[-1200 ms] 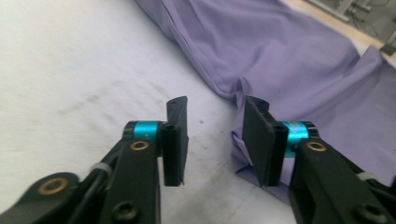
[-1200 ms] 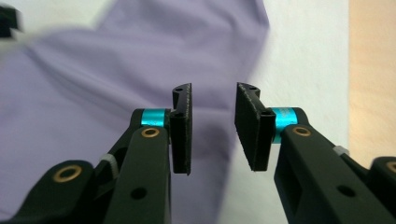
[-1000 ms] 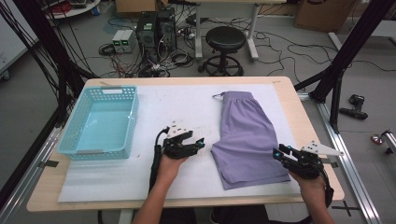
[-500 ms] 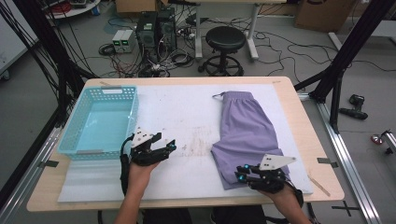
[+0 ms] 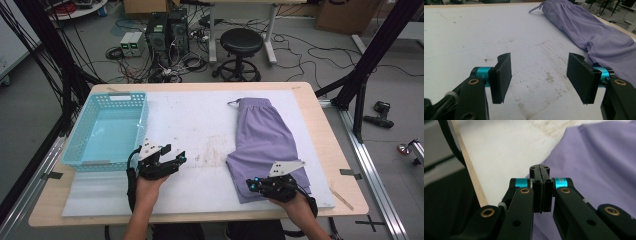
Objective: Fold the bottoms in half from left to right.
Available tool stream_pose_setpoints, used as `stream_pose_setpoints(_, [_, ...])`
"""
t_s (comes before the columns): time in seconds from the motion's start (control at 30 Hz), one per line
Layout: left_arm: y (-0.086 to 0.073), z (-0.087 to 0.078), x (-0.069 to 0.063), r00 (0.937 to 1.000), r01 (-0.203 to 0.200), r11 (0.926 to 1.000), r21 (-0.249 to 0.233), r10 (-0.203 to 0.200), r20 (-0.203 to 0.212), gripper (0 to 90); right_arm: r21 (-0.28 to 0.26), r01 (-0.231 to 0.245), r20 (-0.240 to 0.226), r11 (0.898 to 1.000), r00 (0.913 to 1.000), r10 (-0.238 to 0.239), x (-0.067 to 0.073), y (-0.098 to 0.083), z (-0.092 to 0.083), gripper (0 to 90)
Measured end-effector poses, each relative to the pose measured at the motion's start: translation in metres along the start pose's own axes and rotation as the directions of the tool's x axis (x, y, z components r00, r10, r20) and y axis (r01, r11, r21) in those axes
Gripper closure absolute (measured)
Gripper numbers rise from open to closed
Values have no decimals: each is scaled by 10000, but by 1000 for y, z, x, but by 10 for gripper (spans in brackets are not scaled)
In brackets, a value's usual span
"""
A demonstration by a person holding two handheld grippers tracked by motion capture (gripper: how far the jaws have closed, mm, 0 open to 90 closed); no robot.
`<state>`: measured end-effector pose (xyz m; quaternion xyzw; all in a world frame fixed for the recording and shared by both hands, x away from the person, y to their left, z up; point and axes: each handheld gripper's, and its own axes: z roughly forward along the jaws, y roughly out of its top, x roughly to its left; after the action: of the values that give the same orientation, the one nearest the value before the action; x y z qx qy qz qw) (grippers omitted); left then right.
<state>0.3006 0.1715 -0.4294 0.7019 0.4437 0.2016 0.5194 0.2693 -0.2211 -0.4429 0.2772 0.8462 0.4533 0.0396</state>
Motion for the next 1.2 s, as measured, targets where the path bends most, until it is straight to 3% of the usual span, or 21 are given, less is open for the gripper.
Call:
stream_pose_setpoints(0.03, [0,1,-1,10000,-10,10000,-1,10,42,370,-124,-17,-130,9999,9999,16,0,0,-1,900])
stream_pose_setpoints(0.1, [-1,1,-2,10000,-19,10000,15,19,72,373,-88,193,-332,9998,9993,-196,2,0,-1,768])
stream_pose_setpoints(0.17, [-1,2,-3,9999,-46,10000,53,46,97,377,103,221,-397,9997,9990,-217,4,-4,3,668])
stream_pose_setpoints(0.2, [-1,2,-3,9999,-31,10000,49,30,100,379,354,268,-421,9990,9988,-253,6,-6,6,663])
stream_pose_setpoints(0.23, [-2,3,-4,9999,-18,10000,61,17,108,380,531,363,-383,9979,9987,-343,8,-7,9,663])
stream_pose_setpoints(0.3, [-2,3,-5,9999,-33,10000,88,31,131,382,1078,599,-119,9924,9982,-590,11,-8,15,772])
stream_pose_setpoints(0.37, [-3,3,-6,9999,-19,10000,90,18,146,383,1058,663,-253,9922,9976,-640,11,-7,16,889])
stream_pose_setpoints(0.4, [-3,3,-6,9999,-32,9999,97,31,161,385,946,691,-208,9931,9975,-674,11,-5,14,890])
stream_pose_setpoints(0.57, [-2,4,-7,9998,-22,9999,124,20,206,388,356,14,-825,9994,9966,16,5,-1,7,888])
stream_pose_setpoints(0.6, [-2,4,-7,9998,-22,9999,124,20,206,388,230,-479,-1252,9986,9909,504,1,-1,6,886])
stream_pose_setpoints(0.67, [-2,6,-9,9997,-16,9999,139,12,235,389,86,-978,-1544,9952,9831,980,-4,-2,6,859])
stream_pose_setpoints(0.7, [-2,7,-9,9997,-25,9999,171,21,237,389,55,-1277,-1505,9918,9804,1271,-8,-2,6,823])
stream_pose_setpoints(0.73, [-3,8,-10,9997,-12,9998,186,8,247,389,72,-1407,-857,9900,9863,1408,-11,-2,6,809])
stream_pose_setpoints(0.77, [-3,8,-10,9996,-29,9998,172,25,268,389,182,-1396,-360,9900,9895,1402,-12,-2,6,809])
stream_pose_setpoints(0.83, [-3,9,-11,9996,-26,9998,184,21,298,389,38,-1302,110,9915,9914,1301,-14,-1,3,809])
stream_pose_setpoints(1.0, [-3,10,-11,9995,-23,9997,224,16,314,389,-230,-781,-410,9967,9962,771,-6,-1,-3,806])
stream_pose_setpoints(1.1, [-3,12,-14,9993,-45,9998,207,37,361,389,31,-560,-321,9984,9979,560,-3,-2,1,778])
stream_pose_setpoints(1.2, [-2,14,-17,9991,-44,9998,205,35,415,389,511,-269,-177,9983,9995,278,2,-4,10,677])
